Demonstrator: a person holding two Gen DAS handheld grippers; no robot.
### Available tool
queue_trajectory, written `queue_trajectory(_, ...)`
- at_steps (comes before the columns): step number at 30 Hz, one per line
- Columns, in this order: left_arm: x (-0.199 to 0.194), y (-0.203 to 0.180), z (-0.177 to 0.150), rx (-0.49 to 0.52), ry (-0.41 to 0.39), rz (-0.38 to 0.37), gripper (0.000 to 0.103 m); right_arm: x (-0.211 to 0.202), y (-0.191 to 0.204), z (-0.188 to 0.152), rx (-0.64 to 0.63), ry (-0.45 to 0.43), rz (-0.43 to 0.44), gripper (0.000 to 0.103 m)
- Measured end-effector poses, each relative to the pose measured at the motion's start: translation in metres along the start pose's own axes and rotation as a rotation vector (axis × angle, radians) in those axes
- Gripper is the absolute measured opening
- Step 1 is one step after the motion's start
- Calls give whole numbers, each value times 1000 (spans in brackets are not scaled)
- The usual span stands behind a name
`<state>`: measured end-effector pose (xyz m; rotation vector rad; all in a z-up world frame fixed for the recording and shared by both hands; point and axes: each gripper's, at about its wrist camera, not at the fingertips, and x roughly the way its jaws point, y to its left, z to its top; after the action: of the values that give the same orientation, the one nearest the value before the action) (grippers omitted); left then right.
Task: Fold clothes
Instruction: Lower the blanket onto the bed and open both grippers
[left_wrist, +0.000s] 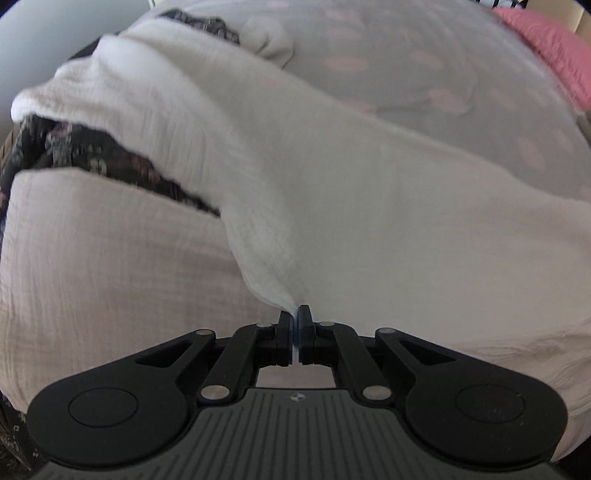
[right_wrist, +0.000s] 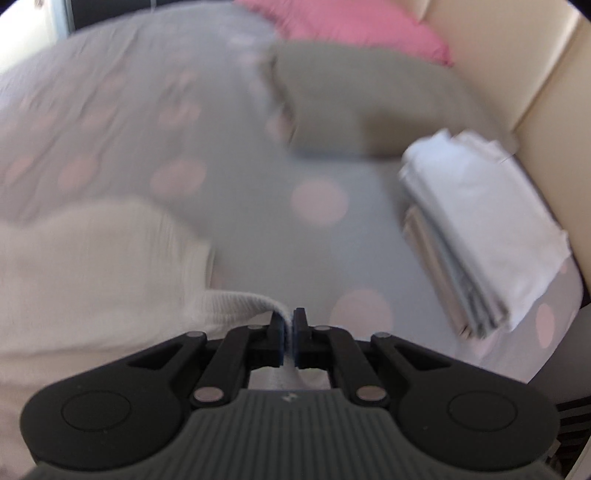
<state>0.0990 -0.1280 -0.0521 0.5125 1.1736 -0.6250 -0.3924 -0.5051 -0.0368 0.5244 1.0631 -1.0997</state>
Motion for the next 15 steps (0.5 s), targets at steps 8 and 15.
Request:
queue_trajectory(8, 2, 12, -17, 5, 65, -15, 26, -6, 3, -7, -32, 36, 39, 33)
queue_trajectory(15, -33, 23, -19, 27, 73, -72, 47, -43, -20, 24, 88, -102, 233, 45)
